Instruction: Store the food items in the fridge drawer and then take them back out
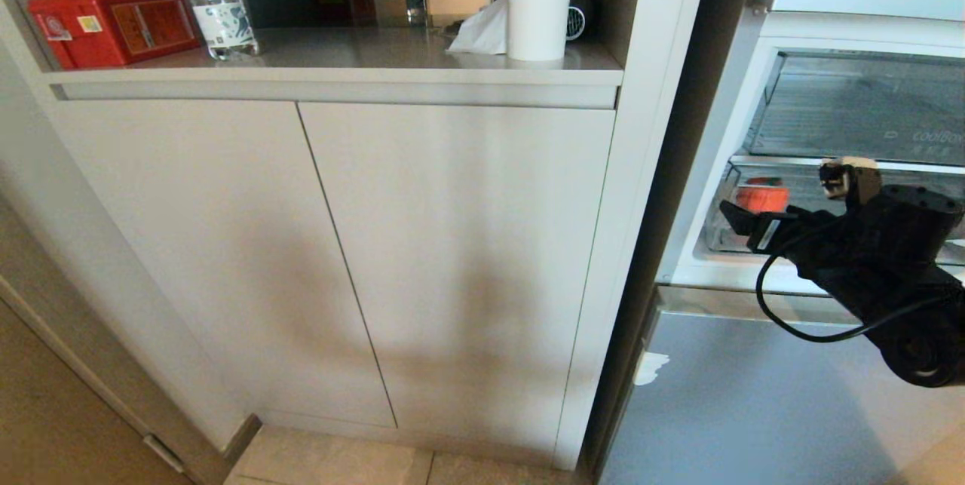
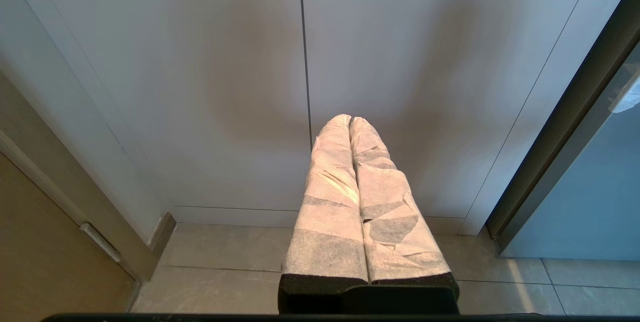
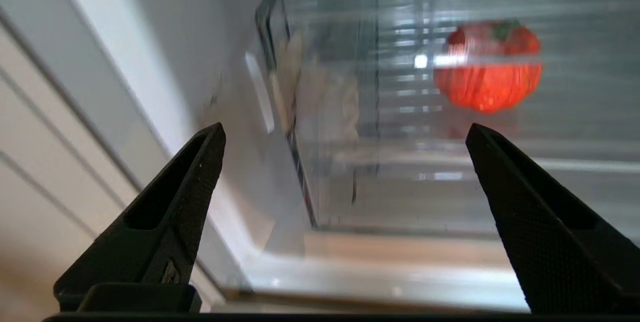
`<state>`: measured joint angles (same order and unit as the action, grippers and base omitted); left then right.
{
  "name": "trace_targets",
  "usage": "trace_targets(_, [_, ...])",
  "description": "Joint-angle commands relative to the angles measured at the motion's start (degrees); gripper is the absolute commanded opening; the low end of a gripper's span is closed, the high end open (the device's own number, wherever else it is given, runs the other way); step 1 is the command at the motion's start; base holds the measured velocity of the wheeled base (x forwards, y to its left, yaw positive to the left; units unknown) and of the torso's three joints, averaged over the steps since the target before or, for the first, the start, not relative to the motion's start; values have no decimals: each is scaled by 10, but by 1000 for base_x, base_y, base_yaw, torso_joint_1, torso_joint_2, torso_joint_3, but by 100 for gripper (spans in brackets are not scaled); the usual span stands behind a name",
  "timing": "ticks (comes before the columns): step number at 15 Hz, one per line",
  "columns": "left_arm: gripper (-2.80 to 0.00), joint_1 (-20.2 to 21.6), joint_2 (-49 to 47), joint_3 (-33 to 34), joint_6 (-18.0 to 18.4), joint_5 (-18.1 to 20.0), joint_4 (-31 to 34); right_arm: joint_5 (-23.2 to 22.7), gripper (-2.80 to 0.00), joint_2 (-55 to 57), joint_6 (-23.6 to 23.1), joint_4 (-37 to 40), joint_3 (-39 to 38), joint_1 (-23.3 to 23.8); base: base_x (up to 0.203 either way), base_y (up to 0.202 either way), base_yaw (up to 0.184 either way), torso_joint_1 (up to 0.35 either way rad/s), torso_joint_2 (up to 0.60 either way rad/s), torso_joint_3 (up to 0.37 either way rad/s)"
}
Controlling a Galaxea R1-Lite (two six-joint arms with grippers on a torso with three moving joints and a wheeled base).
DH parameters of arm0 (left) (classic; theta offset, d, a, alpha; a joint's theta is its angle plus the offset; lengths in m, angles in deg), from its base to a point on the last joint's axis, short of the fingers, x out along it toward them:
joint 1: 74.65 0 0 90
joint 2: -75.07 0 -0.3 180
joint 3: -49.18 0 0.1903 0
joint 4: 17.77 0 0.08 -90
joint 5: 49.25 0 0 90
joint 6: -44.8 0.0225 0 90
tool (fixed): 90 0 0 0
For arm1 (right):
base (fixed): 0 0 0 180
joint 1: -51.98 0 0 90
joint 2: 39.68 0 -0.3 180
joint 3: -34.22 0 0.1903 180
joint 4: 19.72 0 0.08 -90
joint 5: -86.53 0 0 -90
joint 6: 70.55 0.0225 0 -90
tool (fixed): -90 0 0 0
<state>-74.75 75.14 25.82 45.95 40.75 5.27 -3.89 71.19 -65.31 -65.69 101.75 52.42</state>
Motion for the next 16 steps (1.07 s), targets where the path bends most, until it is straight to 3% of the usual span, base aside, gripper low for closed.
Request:
trace_targets(1, [-280,0,0,1,0,0,0,3,0,16,-1,-4,19,0,0,0,0,0,0,0])
trace_targets(12, [-280,0,0,1,0,0,0,23,0,51,-2,-4,70,-25,0,0,0,0,0,0])
trace_targets(13, [-280,0,0,1,0,0,0,27,-280,56,-2,-4,76,-32,0,0,0,0,0,0])
trace_targets(16, [-280,0,0,1,0,0,0,45,-280,70,-4,-3,92,-48,0,0,0,0,0,0])
